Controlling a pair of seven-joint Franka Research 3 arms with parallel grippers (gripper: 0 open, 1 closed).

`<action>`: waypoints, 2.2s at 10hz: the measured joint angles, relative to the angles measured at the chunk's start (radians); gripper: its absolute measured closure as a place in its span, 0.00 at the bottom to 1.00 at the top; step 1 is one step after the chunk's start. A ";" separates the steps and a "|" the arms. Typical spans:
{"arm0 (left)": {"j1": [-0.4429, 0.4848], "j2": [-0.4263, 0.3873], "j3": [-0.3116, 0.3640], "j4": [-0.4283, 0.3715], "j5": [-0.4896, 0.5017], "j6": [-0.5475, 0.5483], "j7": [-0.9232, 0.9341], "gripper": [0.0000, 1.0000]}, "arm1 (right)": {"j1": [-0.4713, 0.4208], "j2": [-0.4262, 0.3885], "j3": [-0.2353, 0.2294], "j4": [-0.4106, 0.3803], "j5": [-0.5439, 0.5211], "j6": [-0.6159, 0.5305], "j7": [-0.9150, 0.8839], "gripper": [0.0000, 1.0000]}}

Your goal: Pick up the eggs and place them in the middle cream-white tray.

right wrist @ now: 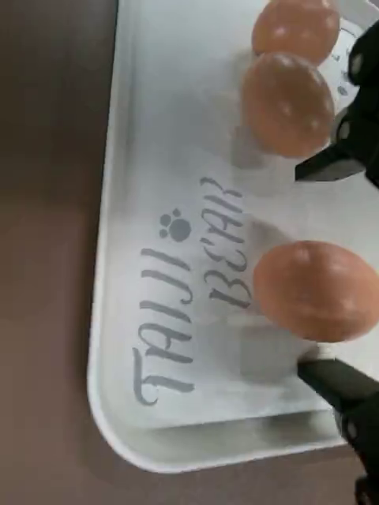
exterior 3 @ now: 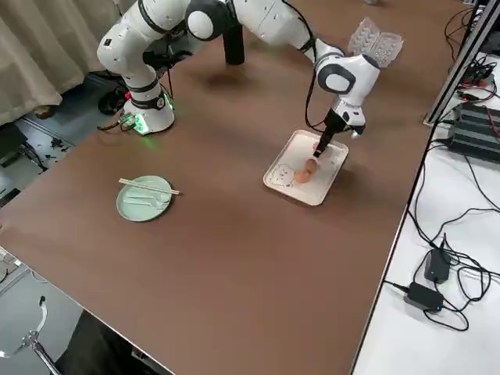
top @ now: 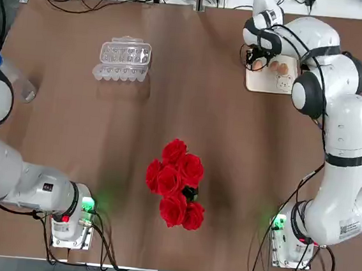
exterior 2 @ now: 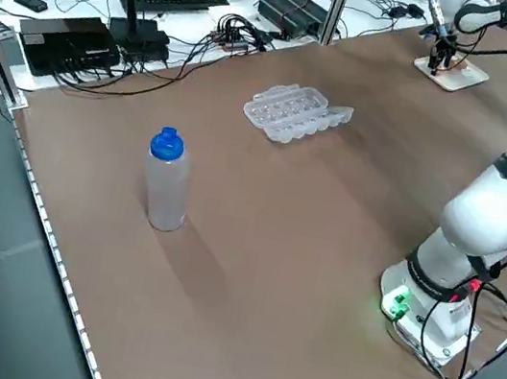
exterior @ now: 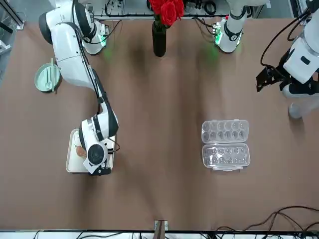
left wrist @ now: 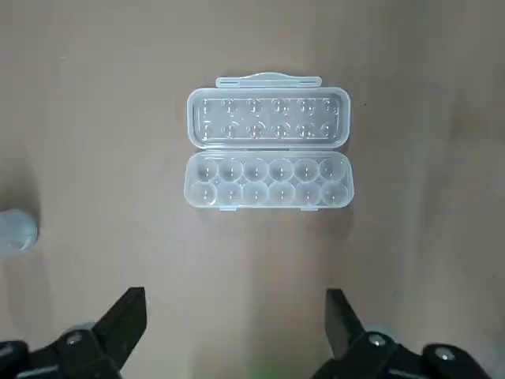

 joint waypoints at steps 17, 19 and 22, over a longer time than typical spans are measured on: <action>0.002 0.000 0.001 0.025 0.000 0.000 0.002 0.00 | -0.375 -0.471 0.011 0.224 0.135 -0.465 -0.259 0.00; 0.004 0.000 0.003 0.030 0.001 0.000 0.002 0.00 | -0.381 -0.540 0.013 0.123 0.137 -0.407 -0.304 0.00; 0.005 0.000 0.003 0.032 0.001 0.000 0.002 0.00 | -0.380 -0.688 0.012 -0.139 0.137 -0.308 -0.356 0.00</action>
